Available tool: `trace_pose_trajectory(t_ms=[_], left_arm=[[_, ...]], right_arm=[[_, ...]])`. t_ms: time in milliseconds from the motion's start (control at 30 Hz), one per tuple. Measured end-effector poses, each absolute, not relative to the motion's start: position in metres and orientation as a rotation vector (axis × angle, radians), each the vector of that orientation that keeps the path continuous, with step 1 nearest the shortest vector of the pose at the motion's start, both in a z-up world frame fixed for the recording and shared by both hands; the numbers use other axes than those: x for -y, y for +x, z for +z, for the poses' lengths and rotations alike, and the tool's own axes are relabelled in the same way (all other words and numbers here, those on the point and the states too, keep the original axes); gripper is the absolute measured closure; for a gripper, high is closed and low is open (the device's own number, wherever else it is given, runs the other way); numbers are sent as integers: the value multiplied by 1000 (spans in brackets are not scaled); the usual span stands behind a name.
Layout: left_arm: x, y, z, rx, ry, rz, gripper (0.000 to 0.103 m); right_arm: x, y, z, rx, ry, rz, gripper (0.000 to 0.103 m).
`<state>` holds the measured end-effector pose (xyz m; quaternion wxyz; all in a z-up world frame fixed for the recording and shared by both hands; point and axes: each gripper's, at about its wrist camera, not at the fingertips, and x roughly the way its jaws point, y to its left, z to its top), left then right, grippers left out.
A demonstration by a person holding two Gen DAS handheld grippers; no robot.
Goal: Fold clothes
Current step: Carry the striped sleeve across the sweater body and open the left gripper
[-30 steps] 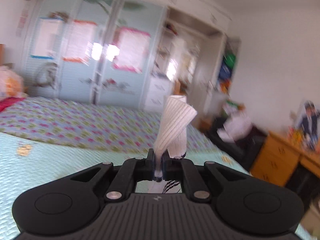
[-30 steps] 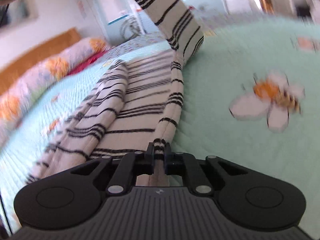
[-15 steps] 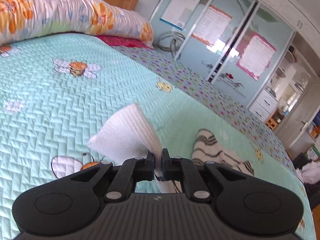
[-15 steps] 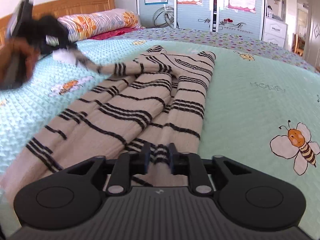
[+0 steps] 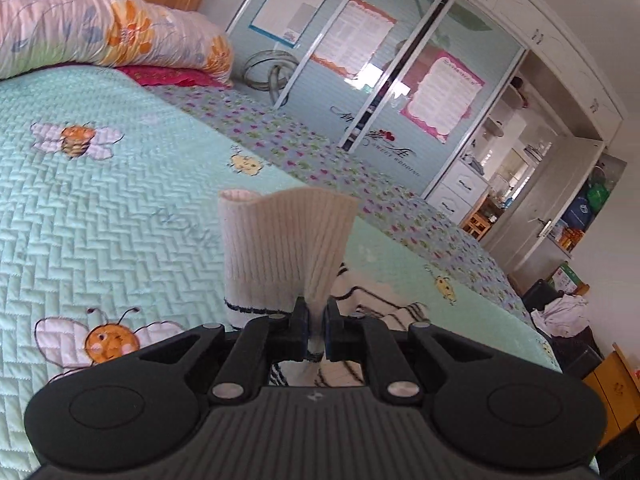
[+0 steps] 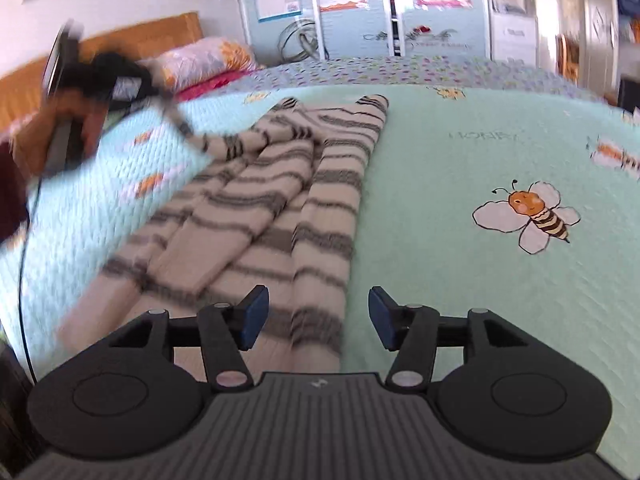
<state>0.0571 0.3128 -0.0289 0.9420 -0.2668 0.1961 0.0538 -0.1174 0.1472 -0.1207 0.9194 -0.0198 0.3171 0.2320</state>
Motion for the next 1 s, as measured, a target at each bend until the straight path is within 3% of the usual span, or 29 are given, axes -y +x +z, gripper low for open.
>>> trace_pose_trajectory(t_ms=[133,200,333,567,833,933,1000], left_arm=[[-289,62,15,-342,-452,48,96],[-281,68,33,-332,-437,24,96],[-260,86,69,-320,-375,-41,96],[-240,116,112,-287,-257,-73,95],[-296,126,124,-210,-320,62,95],[-309,130,107,-243,-283,113,95],[-319,131,84,-283,-287,144,95]], right_arm=[[-164,-140,-134,-629,-226,461,48],[-169,-142,-137,-627,-265,451,54],[-173,-136,-137,-644,-269,452,92],[-144,-105,-118,-768,154,514,95],[-185,-106,-102,-797,143,644,95],[-210,-103,-122,-862,33,639,88],[-216,-106,-134,-873,15,648,76]])
